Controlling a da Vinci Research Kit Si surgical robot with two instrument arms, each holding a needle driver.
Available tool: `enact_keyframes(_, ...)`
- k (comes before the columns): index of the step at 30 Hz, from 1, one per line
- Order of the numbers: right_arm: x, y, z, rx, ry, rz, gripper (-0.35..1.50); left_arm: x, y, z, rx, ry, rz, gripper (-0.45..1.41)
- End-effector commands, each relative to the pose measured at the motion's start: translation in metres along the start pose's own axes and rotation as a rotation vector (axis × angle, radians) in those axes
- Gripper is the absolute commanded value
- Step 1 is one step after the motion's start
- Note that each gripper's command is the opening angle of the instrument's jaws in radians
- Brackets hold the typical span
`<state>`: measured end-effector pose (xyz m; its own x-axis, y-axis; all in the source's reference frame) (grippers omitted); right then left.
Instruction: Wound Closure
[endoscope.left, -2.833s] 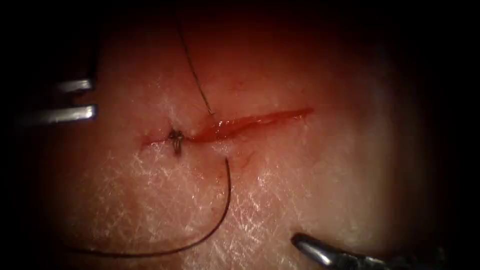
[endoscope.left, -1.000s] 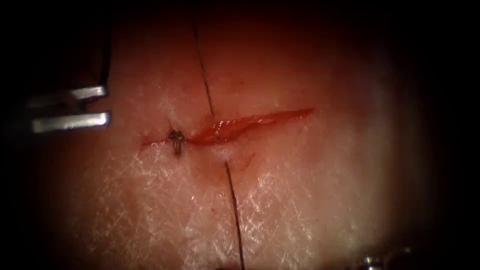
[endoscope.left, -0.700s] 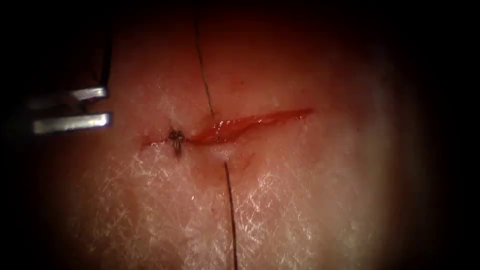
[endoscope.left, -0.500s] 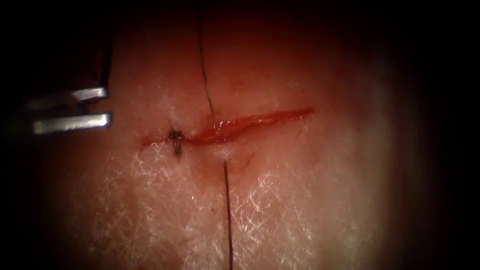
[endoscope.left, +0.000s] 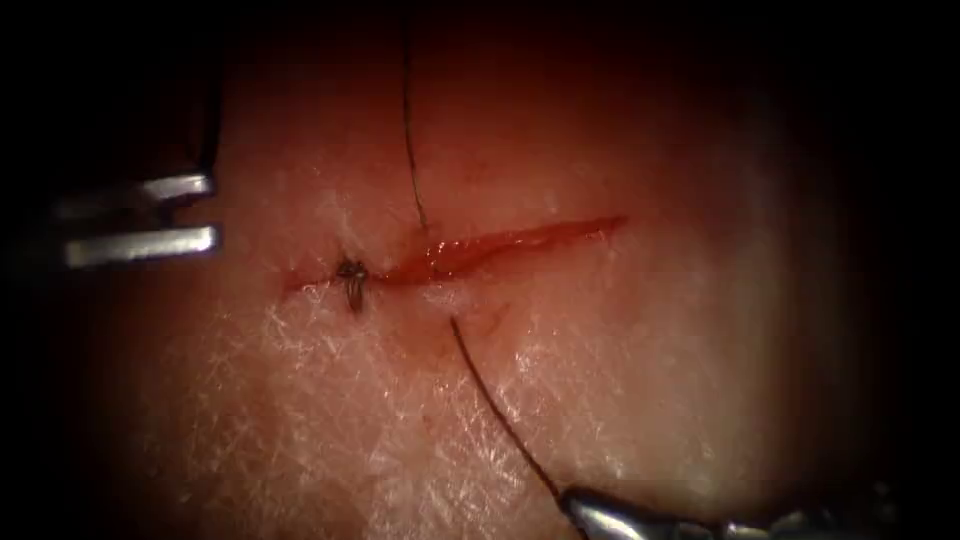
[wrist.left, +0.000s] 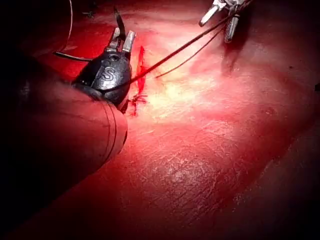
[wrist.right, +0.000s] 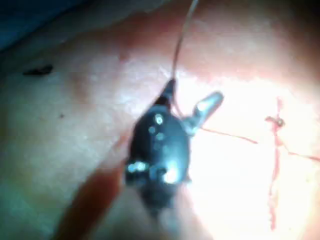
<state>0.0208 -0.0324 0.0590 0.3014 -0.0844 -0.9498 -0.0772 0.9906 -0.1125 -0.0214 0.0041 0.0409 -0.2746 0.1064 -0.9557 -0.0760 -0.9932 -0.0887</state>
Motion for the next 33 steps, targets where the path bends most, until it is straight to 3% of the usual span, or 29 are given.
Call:
enact_keyframes(1,-0.0015,0.0001,0.0014,-0.008,-0.007,0.000,1.33,-0.0006,0.0001,0.0007,-0.001,0.002,0.000,-0.45)
enact_keyframes(9,-0.0044,0.0025,0.0029,-0.052,-0.045,-0.001,1.31,-0.0006,0.0002,0.0006,-0.002,0.002,0.000,-0.45)
enact_keyframes(19,-0.0075,0.0026,0.0050,-0.071,-0.062,-0.022,1.31,-0.0006,0.0002,0.0007,-0.001,0.001,0.000,-0.45)
enact_keyframes(33,-0.0071,0.0018,0.0095,-0.052,-0.036,-0.026,1.31,-0.0006,0.0002,0.0007,-0.001,0.002,0.000,-0.45)
